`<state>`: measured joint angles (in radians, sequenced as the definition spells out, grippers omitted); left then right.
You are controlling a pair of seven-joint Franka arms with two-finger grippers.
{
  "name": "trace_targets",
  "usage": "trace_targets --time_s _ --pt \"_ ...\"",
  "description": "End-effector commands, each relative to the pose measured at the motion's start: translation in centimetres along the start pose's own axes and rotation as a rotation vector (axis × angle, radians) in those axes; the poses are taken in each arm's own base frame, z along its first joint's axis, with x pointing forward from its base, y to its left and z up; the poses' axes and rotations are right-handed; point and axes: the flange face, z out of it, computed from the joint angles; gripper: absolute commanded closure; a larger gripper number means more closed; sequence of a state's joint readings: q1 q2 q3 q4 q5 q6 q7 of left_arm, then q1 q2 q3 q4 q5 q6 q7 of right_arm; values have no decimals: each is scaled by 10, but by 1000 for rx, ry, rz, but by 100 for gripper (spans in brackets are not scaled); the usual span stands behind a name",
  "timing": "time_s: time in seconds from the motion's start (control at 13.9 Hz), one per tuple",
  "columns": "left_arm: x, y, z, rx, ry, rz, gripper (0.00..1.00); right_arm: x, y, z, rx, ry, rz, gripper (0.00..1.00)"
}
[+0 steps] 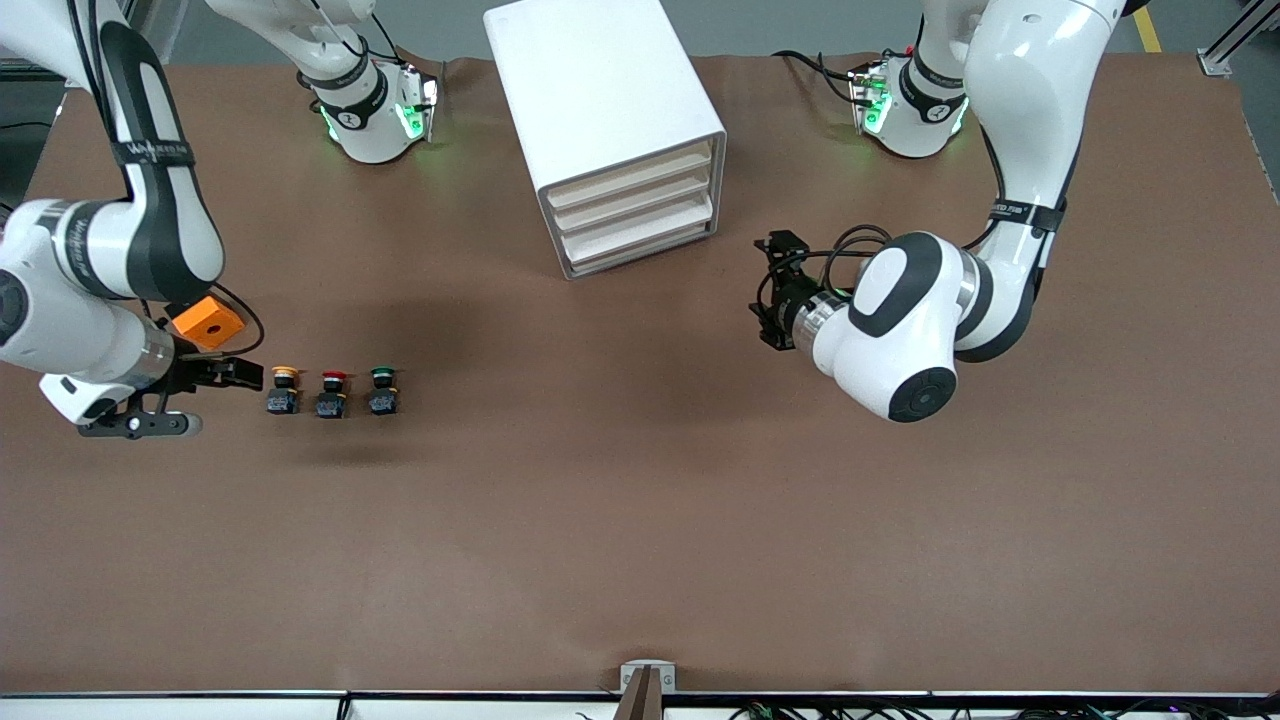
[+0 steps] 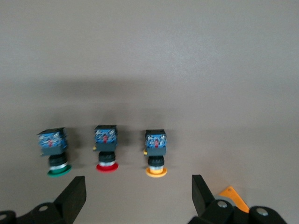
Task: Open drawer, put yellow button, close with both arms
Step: 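Move the left gripper to the drawer handle while the right gripper reaches the buttons, then open the drawer with the left gripper while the right gripper grasps the button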
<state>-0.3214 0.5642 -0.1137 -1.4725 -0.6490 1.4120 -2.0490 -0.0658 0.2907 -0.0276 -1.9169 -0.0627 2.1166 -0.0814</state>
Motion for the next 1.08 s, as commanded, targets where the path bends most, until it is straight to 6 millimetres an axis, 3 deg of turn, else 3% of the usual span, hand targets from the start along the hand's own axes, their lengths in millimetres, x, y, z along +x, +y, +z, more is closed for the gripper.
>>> trace_targets --time_s 0.0,0.14,0.36,0.5,0.79,1.0 --pt "-15 -3 1 91 -127 -6 0 0 8 37 -11 0 0 0" --pt "-18 6 6 148 -197 -28 0 2 9 66 -10 19 -19 0" --pt "-24 16 33 193 -173 -81 0 5 19 99 -6 21 -55 0" --pt "-38 17 66 229 -123 -101 0 3 18 119 -3 6 -59 0" --pt "-61 14 117 276 -51 -109 0 -9 14 141 5 -41 -62 0" --pt "-72 5 137 289 -22 -91 0 -15 13 149 9 -62 -65 2"
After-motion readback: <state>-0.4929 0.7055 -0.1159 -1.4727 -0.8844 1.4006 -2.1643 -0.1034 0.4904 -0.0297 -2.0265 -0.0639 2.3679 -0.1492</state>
